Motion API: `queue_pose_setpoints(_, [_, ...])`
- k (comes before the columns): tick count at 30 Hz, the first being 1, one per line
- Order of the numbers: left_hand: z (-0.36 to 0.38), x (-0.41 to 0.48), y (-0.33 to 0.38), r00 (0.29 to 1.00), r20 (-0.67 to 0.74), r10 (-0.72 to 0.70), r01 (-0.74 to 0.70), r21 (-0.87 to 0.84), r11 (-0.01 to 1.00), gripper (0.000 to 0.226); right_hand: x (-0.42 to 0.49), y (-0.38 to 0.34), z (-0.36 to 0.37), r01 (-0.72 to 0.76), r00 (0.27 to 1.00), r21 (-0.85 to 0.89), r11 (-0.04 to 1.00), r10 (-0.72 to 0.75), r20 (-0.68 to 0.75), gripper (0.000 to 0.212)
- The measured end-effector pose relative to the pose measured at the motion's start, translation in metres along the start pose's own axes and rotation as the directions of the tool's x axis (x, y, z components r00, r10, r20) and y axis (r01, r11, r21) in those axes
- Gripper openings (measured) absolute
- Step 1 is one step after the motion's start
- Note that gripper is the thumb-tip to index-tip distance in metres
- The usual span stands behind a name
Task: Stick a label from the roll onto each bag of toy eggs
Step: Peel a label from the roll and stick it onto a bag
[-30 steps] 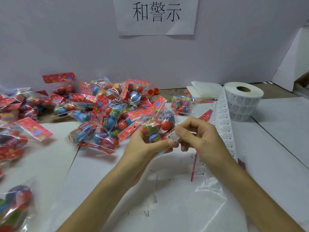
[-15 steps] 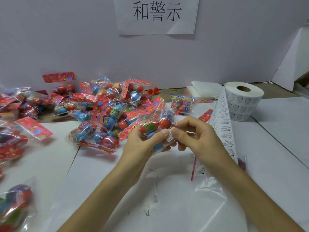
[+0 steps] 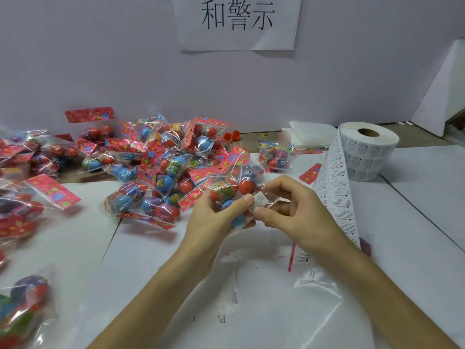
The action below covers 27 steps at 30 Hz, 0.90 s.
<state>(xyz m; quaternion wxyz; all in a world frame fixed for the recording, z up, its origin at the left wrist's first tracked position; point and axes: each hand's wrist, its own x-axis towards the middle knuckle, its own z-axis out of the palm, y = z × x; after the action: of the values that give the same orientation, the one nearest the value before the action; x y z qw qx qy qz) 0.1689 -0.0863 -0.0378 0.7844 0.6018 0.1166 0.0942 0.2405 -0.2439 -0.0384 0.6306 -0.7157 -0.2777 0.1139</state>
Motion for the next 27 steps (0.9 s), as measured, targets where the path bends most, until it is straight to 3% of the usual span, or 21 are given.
queue_pose_setpoints(6, [-0.001,0.001,0.001,0.999,0.038,0.021,-0.021,0.003,1.0,0.051,0.0,-0.008,-0.001,0.057,0.996,0.036,0.998,-0.055,-0.071,0.033])
queue_pose_setpoints(12, [-0.006,0.002,0.005,0.994,0.109,-0.025,0.033,-0.069,0.997,0.047,0.0,-0.009,-0.004,0.031,0.999,0.103,0.994,-0.029,-0.024,0.011])
queue_pose_setpoints(17, [-0.004,0.001,0.004,0.992,0.127,-0.026,0.032,-0.042,0.999,0.05,-0.001,-0.009,-0.003,0.038,0.995,0.022,0.999,-0.036,-0.092,0.035])
queue_pose_setpoints(23, [-0.006,0.002,0.008,0.99,0.131,-0.046,0.057,-0.084,0.995,0.053,0.001,-0.007,-0.006,0.027,0.999,0.034,0.999,-0.026,-0.033,0.01])
queue_pose_setpoints(27, [-0.003,0.001,0.006,0.98,0.186,-0.072,0.075,-0.011,0.997,0.059,0.001,-0.011,-0.008,-0.002,0.995,-0.021,1.0,0.0,-0.103,0.025])
